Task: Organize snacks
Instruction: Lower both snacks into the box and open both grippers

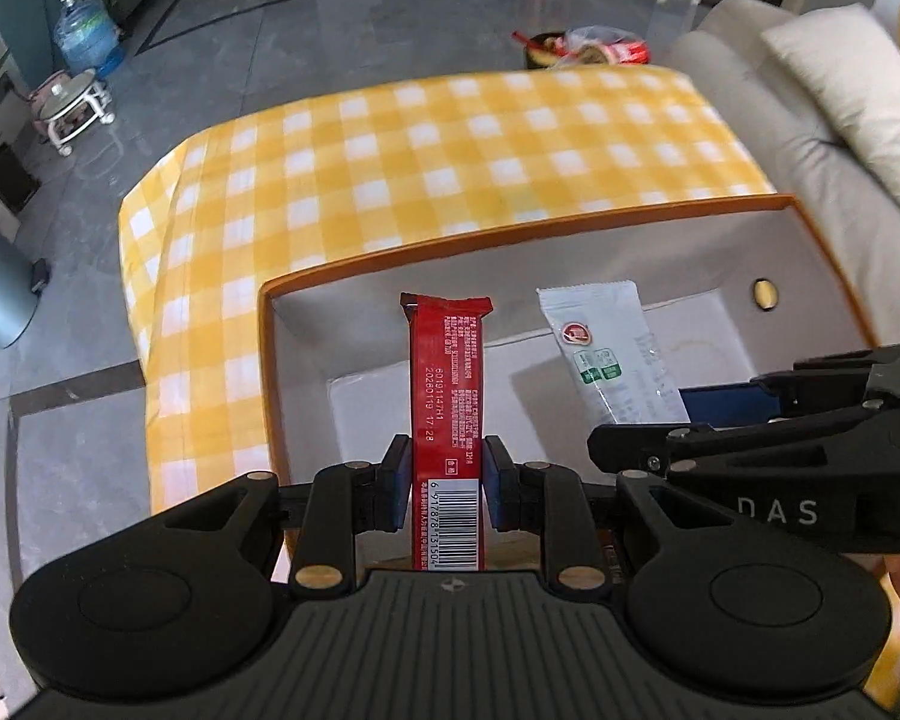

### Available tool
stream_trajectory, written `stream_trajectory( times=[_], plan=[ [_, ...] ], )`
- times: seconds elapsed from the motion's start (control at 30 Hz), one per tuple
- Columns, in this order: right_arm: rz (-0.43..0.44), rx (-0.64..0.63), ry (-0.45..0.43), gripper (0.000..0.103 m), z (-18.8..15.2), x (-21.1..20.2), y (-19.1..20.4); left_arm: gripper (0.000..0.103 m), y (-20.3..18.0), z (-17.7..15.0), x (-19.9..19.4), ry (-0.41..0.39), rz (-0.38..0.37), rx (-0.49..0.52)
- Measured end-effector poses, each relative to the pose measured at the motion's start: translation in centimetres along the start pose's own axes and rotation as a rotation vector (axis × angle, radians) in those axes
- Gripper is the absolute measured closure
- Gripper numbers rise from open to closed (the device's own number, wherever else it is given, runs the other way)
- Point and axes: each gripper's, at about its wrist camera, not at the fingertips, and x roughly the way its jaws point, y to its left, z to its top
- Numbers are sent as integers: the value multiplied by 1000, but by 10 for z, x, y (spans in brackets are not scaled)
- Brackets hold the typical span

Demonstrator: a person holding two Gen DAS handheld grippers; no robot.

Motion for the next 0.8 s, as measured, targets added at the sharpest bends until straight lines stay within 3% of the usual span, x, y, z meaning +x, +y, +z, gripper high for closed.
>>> stream_trajectory(
  times=[0.17,0.33,0.8],
  plan=[
    [39,105,50,57,5,24,-5,77,6,1,10,41,29,-7],
    [39,121,65,57,5,36,-1,77,11,2,14,53,49,-8],
    [-66,166,108,57,14,62,8,69,31,-4,-32,-58,53,-77]
  ],
)
